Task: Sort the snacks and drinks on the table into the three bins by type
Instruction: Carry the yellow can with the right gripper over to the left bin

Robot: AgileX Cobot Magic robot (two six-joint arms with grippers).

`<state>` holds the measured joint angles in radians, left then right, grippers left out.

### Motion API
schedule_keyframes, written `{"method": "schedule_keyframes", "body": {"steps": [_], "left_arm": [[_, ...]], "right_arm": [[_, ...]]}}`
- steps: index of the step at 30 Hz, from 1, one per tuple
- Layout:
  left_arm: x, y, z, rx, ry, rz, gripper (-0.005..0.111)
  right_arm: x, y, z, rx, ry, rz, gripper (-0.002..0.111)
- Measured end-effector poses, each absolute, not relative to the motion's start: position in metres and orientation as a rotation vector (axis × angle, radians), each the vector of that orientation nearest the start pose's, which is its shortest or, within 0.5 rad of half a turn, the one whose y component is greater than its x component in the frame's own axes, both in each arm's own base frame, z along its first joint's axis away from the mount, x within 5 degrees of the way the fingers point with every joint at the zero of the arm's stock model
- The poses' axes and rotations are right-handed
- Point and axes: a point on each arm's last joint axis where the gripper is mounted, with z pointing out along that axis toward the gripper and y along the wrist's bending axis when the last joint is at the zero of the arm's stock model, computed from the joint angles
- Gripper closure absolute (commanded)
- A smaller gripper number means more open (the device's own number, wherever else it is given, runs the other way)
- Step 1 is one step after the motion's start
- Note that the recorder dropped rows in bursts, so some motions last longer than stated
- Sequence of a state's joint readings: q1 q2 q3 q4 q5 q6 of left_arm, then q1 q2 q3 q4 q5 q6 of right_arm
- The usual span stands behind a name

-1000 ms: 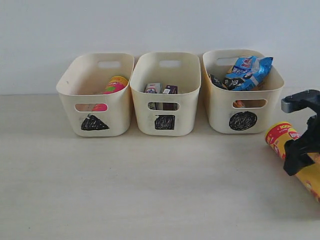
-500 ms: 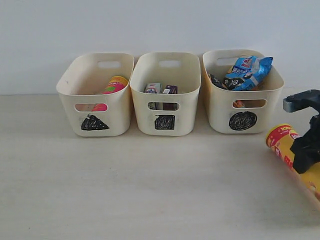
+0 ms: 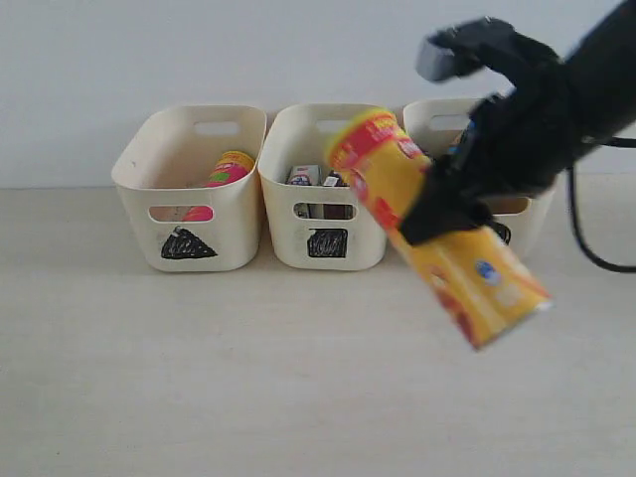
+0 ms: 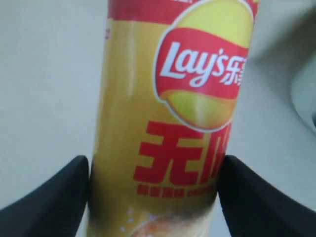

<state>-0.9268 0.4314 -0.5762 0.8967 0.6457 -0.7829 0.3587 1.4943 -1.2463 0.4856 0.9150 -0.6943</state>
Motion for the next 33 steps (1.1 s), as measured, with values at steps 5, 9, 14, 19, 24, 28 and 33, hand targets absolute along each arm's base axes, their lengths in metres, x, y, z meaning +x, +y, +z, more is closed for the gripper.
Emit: {"method": "schedule_keyframes", "body": {"steps": [5,9,14,19,24,28,33], "left_arm": [[0.081,-0.036,0.339,0.46,1.698,-0.239,0.102],[0.081,-0.036,0.339,0.46,1.698,-0.239,0.102],[0.081,-0.036,0.339,0.46,1.698,-0.239,0.102],[0.081,-0.036,0.339,0.46,1.698,-0.239,0.102],[0.081,-0.039,0.332,0.486,1.694,-0.25,0.102],[0.082,-0.048,0.323,0.542,1.68,-0.276,0.102],[0.084,-0.053,0.32,0.574,1.676,-0.277,0.102]], "right_arm": [[0.297,0.206,0.334,-0.963,2.165,0.711,0.109],[0.325,0.25,0.331,-0.84,2.126,0.772,0.109],[0.366,0.29,0.306,-0.59,2.098,0.823,0.109],[0.395,0.317,0.292,-0.4,1.973,0.809,0.109],[0.42,0.332,0.293,-0.309,1.834,0.783,0.109],[0.44,0.343,0.289,-0.293,1.748,0.762,0.109],[0.461,0.358,0.272,-0.31,1.683,0.744,0.109]]}}
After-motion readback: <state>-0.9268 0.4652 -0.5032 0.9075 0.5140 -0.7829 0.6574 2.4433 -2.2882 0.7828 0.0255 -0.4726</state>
